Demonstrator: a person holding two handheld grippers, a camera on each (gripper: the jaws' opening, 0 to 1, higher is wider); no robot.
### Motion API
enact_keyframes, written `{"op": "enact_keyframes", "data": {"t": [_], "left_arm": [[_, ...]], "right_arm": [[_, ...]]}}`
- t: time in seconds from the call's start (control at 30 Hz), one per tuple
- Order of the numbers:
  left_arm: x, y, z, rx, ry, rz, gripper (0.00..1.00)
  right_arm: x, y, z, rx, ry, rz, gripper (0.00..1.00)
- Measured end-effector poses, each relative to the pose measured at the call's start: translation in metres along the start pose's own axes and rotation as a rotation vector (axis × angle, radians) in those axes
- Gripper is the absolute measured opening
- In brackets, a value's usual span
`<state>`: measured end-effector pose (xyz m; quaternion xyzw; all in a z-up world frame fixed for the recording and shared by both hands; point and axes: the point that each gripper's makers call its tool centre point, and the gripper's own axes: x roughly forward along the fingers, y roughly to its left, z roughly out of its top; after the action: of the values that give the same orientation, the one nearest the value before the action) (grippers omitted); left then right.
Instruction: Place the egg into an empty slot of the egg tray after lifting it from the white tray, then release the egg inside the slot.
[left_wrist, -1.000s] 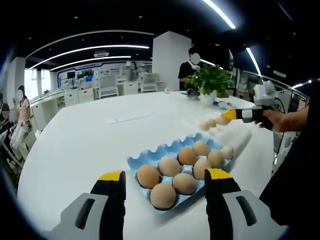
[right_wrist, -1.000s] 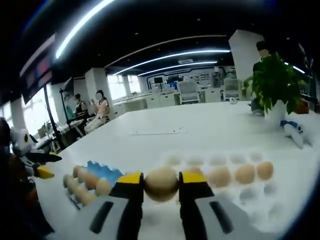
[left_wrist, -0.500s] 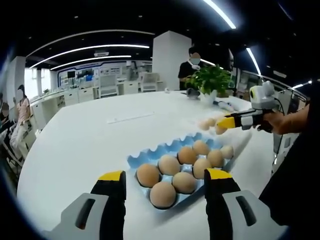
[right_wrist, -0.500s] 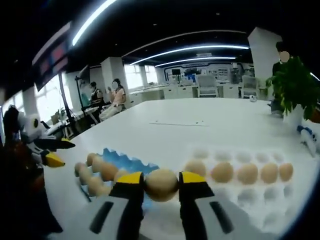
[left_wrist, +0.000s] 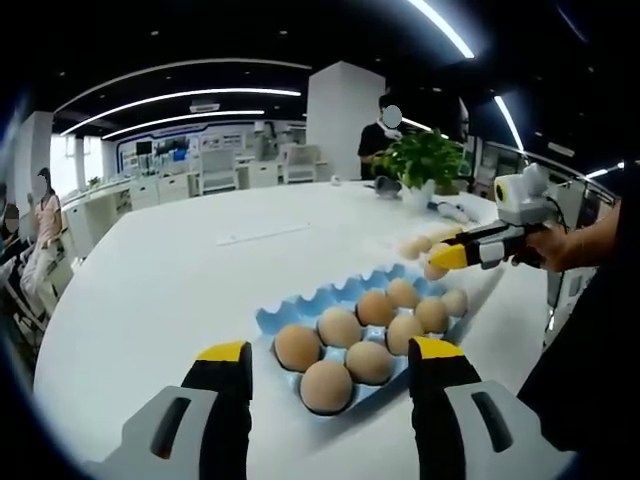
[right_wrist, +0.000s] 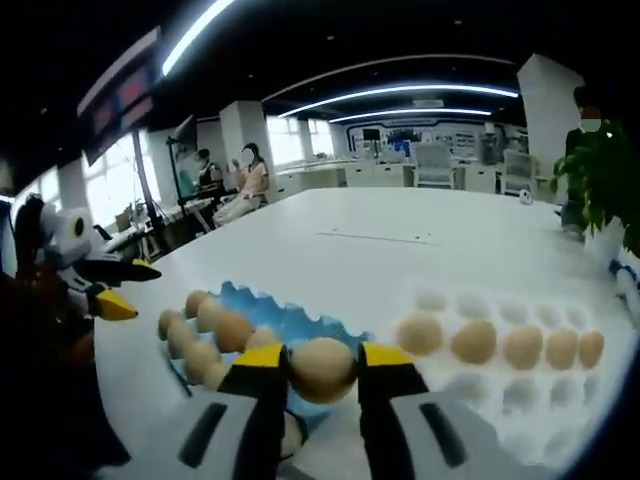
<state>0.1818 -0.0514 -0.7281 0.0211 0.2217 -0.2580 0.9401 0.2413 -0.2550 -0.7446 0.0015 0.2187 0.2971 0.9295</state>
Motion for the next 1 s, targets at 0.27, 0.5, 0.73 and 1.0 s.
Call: {"op": "enact_keyframes", "data": {"t": [0.27,0.5,0.73,1.0], "left_arm": [[0.000,0.000,0.000,-0.002,0.001,0.000,0.64],[0.000,0.000,-0.001,0.002,0.003,0.001,0.64],[-0.001,0.000,-0.001,0.000,0.001,0.002,0.63],[-0.001,0.001,0.000,0.000,-0.001,0.006,0.63]], "right_arm": [[0.005,0.004,-0.007,-0.016,0.023,0.016,0.27],[0.010,0.005,-0.013,-0.032,0.050,0.025,0.27],[0.015,0.009,-0.020,-0.072,0.078,0.046,0.27],[0.020,0.007,-0.027,-0.049,0.109,0.057,0.27]]}}
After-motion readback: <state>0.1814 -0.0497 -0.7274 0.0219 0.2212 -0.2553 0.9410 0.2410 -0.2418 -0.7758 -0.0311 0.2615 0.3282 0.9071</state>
